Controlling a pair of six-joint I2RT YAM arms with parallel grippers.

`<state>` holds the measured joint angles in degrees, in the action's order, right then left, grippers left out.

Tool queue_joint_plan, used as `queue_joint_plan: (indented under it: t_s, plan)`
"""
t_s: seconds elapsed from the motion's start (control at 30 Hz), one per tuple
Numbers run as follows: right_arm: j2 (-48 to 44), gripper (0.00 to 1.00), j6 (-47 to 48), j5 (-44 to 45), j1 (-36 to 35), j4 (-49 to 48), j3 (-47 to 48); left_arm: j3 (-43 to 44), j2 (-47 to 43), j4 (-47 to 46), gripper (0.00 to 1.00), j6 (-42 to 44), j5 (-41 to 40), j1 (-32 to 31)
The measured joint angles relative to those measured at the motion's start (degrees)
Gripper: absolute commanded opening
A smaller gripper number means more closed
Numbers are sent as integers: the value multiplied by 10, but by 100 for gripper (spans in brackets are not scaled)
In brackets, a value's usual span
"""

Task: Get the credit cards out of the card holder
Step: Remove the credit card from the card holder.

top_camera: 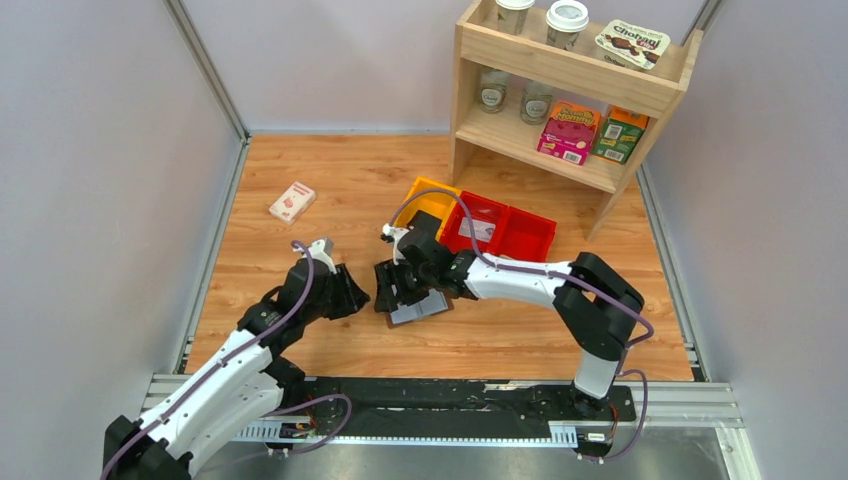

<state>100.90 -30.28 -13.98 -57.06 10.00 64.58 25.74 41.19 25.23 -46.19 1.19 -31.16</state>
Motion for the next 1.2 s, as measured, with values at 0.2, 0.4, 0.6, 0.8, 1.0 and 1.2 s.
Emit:
queue_joint_plan:
  t_s: [0.2,0.4,0.6,0.8,1.0,1.2]
  plan:
    - [67,64,-12,-32,0,-22,15,0,-66,36,45,-10,-43,0]
    - [85,69,-12,-40,0,-14,33,7,-91,48,46,-12,-58,0]
    - [20,69,-3,35,0,43,34,31,-41,39,43,-8,-34,0]
    - [-60,66,-5,184,2,97,19,63,49,-5,39,1,24,0]
    - [-67,63,-30,255,9,136,-27,87,170,-61,33,16,95,0]
    - [-48,64,-46,262,9,141,-39,89,267,-91,31,33,127,0]
